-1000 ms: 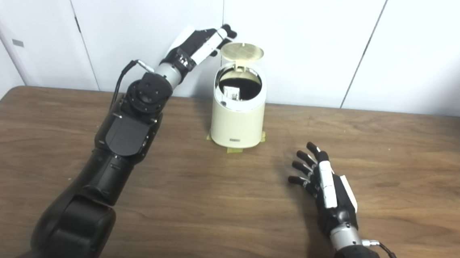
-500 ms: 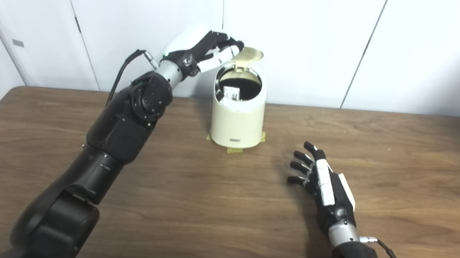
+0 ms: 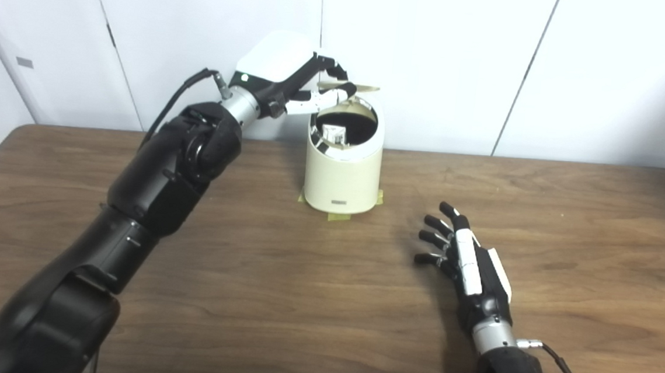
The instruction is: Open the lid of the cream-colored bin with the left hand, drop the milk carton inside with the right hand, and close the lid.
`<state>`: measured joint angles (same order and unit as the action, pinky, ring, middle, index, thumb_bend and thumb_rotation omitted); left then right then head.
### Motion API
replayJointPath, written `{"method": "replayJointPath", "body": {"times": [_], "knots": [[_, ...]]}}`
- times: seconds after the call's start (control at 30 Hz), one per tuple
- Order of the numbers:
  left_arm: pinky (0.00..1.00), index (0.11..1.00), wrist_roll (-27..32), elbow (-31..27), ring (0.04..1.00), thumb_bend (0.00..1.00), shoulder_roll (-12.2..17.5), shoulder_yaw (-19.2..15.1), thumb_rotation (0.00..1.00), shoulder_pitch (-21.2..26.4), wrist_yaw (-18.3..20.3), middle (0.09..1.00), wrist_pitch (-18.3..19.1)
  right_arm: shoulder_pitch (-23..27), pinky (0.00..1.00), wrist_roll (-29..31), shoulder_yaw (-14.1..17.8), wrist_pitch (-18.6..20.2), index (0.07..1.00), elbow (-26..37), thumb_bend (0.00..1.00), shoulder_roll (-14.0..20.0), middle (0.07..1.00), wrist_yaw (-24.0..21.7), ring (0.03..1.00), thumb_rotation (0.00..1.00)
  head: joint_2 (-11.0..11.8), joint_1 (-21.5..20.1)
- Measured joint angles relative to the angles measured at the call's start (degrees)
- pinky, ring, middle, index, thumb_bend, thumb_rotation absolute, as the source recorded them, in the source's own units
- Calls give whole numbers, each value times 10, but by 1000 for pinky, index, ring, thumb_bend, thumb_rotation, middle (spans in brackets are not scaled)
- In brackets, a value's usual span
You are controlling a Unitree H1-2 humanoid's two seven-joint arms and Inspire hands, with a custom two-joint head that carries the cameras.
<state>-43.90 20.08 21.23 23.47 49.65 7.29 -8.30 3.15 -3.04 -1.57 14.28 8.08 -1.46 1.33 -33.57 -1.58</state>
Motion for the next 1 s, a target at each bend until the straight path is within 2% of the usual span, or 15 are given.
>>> {"method": "replayJointPath", "body": {"times": [0.17,0.23,0.7,1.0], "knots": [[855,715,-63,-1,796,452,23,39,1000,-1,-5,739,-42,0,619,-6,-2,-1,908,0,484,0,836,5,788,1000,-2,0],[868,714,-81,-2,796,454,28,45,1000,-1,-5,739,-52,0,622,-9,-3,-1,909,0,487,1,837,6,788,1000,-2,0],[885,741,-134,-24,816,466,29,56,1000,-18,7,759,-61,2,636,-17,-6,8,905,3,494,3,831,8,782,1000,-12,-4],[885,735,-169,-40,812,484,32,64,989,-30,-5,758,-75,4,644,-26,-7,9,908,3,491,5,834,9,785,1000,-18,-7]]}}
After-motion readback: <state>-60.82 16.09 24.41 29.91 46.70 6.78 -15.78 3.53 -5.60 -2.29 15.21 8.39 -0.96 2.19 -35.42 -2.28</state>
